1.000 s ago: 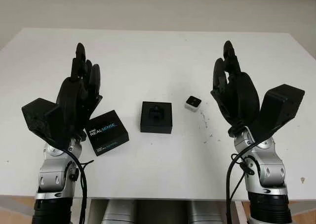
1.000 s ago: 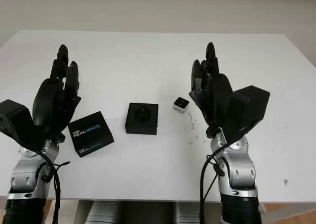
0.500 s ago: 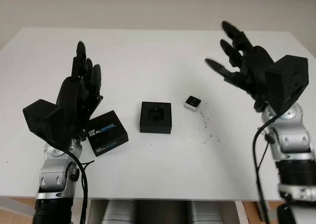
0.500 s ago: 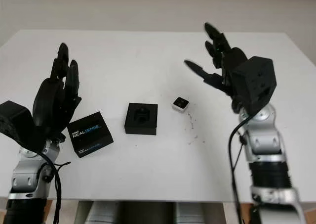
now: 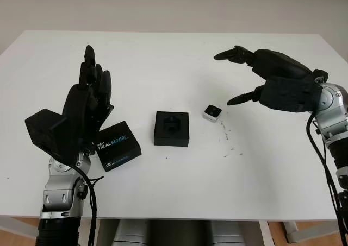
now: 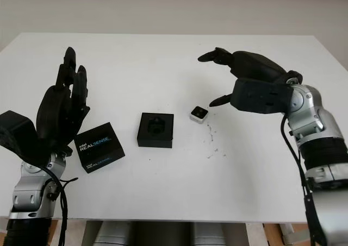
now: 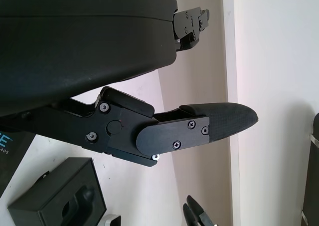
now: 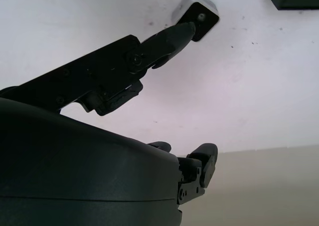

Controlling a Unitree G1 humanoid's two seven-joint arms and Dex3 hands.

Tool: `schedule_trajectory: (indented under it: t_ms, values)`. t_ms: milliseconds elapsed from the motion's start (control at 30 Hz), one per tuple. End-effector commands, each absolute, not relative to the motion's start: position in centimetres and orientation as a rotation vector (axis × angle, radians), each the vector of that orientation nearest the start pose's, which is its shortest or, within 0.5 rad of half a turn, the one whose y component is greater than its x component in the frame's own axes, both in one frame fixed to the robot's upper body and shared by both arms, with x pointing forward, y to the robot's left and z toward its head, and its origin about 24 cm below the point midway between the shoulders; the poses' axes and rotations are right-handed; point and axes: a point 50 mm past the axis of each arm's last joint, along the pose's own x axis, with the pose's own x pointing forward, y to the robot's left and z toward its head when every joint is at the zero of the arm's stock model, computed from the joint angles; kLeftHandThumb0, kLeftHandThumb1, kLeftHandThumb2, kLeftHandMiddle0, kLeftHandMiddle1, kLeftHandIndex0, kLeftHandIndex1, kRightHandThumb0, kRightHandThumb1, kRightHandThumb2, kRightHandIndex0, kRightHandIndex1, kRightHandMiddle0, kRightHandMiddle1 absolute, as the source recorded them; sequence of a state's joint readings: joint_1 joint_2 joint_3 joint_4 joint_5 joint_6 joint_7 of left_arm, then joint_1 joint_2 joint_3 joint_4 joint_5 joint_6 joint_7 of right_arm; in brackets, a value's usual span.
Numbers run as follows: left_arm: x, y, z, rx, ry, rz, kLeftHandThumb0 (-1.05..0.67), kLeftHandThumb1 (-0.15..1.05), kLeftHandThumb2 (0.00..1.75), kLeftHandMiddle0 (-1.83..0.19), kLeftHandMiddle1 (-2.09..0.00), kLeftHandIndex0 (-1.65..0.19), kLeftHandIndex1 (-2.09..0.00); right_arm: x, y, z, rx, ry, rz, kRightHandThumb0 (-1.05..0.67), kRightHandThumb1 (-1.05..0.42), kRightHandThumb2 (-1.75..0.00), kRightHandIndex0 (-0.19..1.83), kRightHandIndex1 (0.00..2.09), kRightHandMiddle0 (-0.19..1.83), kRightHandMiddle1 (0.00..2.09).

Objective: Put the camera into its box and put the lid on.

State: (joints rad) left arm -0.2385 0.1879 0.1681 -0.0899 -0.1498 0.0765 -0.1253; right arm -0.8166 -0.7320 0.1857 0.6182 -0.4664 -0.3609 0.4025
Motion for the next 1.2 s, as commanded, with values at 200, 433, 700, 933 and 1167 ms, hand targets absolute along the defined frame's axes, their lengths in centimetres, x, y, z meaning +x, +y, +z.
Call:
schedule_trajectory:
  t_ms: [200,433,700,933,1167]
  values:
    - [29.0,20.0,13.0,0.045,-0.270,-0.032,-0.76,1.05,0.57,0.19,0.00,0.19,0.00,36.9,-22.3,20.7,-1.480,-0.260,0.476,-0.30,-0.79,-0.05,0.28,0.09,0.34,0.15]
    - [29.1,20.0,12.9,0.037,-0.268,-0.030,-0.76,1.05,0.56,0.19,0.00,0.19,0.00,37.2,-21.4,19.6,-1.569,-0.339,0.516,-0.29,-0.78,-0.05,0.37,0.11,0.43,0.12]
    - [29.0,19.9,12.9,0.029,-0.264,-0.031,-0.76,1.05,0.56,0.19,0.00,0.19,0.00,37.8,-20.4,17.7,-1.609,-0.382,0.534,-0.32,-0.79,-0.06,0.41,0.10,0.46,0.10]
    - [29.0,19.9,13.0,0.032,-0.268,-0.027,-0.76,1.05,0.57,0.19,0.00,0.19,0.00,38.3,-19.8,16.2,-1.681,-0.389,0.527,-0.37,-0.80,-0.06,0.30,0.04,0.50,0.10]
    - [28.9,20.0,12.9,0.033,-0.268,-0.024,-0.76,1.05,0.56,0.19,0.00,0.19,0.00,38.6,-19.4,15.2,-1.717,-0.395,0.529,-0.39,-0.81,-0.06,0.28,0.04,0.53,0.09]
